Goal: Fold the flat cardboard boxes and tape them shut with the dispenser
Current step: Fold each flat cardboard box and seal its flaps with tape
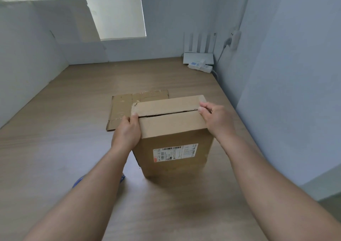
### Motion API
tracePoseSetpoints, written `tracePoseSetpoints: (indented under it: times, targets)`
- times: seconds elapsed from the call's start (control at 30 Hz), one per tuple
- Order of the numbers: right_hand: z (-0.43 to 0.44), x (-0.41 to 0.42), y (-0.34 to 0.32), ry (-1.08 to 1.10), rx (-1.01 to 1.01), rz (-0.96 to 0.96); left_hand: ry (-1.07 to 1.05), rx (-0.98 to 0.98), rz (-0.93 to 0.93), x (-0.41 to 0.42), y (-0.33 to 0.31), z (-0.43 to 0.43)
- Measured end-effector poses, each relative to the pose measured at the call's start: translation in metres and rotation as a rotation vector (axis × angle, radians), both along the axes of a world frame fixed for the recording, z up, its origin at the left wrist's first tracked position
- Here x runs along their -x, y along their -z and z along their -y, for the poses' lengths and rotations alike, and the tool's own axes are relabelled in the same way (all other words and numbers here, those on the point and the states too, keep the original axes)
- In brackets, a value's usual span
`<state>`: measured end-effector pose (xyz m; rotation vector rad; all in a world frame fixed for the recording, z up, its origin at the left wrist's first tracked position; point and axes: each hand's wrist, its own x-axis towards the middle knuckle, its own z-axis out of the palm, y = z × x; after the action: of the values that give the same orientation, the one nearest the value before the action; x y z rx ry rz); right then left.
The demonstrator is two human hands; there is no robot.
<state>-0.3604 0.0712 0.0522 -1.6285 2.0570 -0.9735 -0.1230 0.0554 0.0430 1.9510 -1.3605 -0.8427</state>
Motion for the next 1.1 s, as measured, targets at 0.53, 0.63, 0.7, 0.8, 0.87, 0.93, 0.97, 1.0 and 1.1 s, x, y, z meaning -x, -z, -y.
tracePoseSetpoints:
  times: [0.53, 0.63, 0.7, 0.8, 0.87, 0.93, 0.97, 1.0, 1.1]
  targets:
    - [-0.038, -0.002, -0.004, -0.037, 0.014, 0.038, 0.054, -0.038, 0.137, -0.009, -0.002, -0.035]
    - [-0.042, -0.01, -0.007, -0.028, -0.018, -0.032, 0.061, -0.053, 0.206, -0.021, -0.005, -0.037]
    - [-0.049, -0.018, -0.001, -0.02, -0.007, -0.047, 0.035, -0.049, 0.189, -0.03, 0.0, -0.045]
    - [-0.064, -0.025, 0.007, 0.005, 0.045, 0.028, -0.003, -0.011, 0.098, -0.034, 0.009, -0.057]
    - [-0.065, -0.024, 0.009, 0.002, 0.066, 0.035, -0.006, 0.016, 0.064, -0.033, 0.01, -0.058]
    - [-0.064, -0.023, 0.009, -0.005, 0.069, 0.01, 0.005, 0.019, -0.003, -0.035, 0.01, -0.056]
    - [-0.063, -0.023, 0.009, -0.007, 0.07, -0.001, 0.007, 0.026, -0.057, -0.038, 0.01, -0.055]
    - [-0.062, -0.024, 0.009, -0.009, 0.071, -0.013, 0.002, 0.04, -0.122, -0.043, 0.011, -0.055]
    - [-0.061, -0.024, 0.01, -0.017, 0.071, -0.044, -0.065, 0.178, -0.221, -0.063, 0.013, -0.06]
